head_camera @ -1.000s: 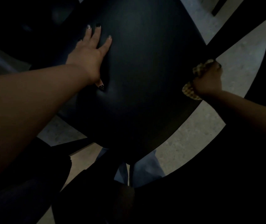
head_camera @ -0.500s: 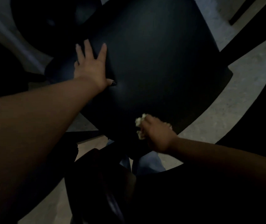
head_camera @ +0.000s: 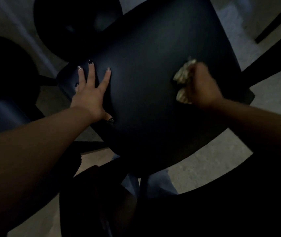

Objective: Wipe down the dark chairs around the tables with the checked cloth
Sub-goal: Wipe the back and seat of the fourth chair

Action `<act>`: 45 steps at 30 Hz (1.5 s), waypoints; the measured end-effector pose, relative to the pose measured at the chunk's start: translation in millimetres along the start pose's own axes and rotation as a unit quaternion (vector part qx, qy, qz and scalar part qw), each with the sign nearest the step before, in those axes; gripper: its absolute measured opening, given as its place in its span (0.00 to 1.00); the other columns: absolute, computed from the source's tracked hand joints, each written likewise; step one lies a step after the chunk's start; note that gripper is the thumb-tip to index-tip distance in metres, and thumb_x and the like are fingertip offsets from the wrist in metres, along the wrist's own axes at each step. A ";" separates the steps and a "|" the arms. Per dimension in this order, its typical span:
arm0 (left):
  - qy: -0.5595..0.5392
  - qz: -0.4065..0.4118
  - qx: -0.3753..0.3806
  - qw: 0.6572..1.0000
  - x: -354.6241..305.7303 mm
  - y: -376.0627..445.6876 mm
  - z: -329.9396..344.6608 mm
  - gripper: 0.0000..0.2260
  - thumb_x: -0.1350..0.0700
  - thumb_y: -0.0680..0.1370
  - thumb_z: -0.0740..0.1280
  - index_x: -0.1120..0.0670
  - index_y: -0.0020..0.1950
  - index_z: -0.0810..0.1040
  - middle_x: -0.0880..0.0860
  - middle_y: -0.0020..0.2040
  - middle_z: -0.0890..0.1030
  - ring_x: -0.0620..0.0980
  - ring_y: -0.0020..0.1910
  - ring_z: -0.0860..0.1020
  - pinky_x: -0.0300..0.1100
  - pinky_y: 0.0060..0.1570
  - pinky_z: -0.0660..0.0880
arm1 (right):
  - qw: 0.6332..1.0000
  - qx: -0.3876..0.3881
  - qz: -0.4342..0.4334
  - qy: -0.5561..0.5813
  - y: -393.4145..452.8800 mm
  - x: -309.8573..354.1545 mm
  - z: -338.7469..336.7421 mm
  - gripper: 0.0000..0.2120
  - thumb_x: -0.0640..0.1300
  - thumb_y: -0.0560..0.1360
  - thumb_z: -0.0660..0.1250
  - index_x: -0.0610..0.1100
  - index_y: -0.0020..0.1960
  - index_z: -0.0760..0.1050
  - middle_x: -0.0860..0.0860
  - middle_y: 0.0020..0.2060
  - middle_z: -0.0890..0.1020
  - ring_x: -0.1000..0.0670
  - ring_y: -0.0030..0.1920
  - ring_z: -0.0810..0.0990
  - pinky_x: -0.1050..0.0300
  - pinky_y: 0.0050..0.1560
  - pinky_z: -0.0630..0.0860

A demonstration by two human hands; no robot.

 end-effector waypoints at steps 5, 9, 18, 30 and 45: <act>0.008 -0.005 -0.003 1.000 0.1 0.4 0.2 0.65 0.45 0.58 0.82 0.40 0.77 0.35 0.53 0.76 0.28 0.61 0.75 0.31 0.62 0.73 0.51 | 0.992 -0.040 0.112 0.030 -2.9 17.2 25.3 0.16 0.39 0.75 0.64 0.41 0.62 0.72 0.40 0.61 0.72 0.40 0.55 0.76 0.52 0.58 0.71; 0.010 -0.005 -0.005 1.000 0.6 0.9 0.1 0.64 0.44 0.59 0.82 0.41 0.78 0.36 0.54 0.76 0.28 0.62 0.75 0.32 0.62 0.73 0.50 | 0.978 0.097 -0.159 0.096 -66.7 142.7 104.3 0.17 0.38 0.70 0.68 0.40 0.58 0.76 0.38 0.56 0.74 0.36 0.52 0.76 0.45 0.52 0.76; -0.007 -0.003 -0.010 1.000 1.8 2.5 1.6 0.65 0.45 0.58 0.82 0.40 0.78 0.36 0.52 0.75 0.27 0.60 0.75 0.30 0.62 0.73 0.50 | 0.989 -0.072 -0.070 0.108 51.2 19.6 1.6 0.08 0.42 0.78 0.62 0.40 0.53 0.75 0.46 0.44 0.82 0.48 0.41 0.82 0.54 0.38 0.78; -0.012 0.005 -0.019 1.000 3.8 5.1 6.4 0.64 0.45 0.59 0.82 0.40 0.77 0.34 0.52 0.75 0.26 0.60 0.74 0.29 0.62 0.72 0.52 | 0.981 -0.001 -0.195 -0.012 40.3 122.2 74.6 0.22 0.40 0.71 0.67 0.40 0.66 0.73 0.40 0.56 0.76 0.38 0.50 0.79 0.51 0.41 0.78; 0.012 0.015 -0.007 1.000 2.7 5.7 12.4 0.57 0.44 0.65 0.78 0.45 0.78 0.37 0.54 0.73 0.23 0.63 0.73 0.28 0.60 0.73 0.52 | 0.997 -0.071 -0.001 0.028 110.4 151.2 67.9 0.24 0.43 0.73 0.60 0.41 0.68 0.71 0.39 0.61 0.73 0.38 0.52 0.78 0.47 0.46 0.78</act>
Point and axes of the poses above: each hand's wrist, its own y-axis towards the middle knuckle, its own z-axis out of the palm, x = y × z, the point moved 9 cm from there along y, towards the middle knuckle
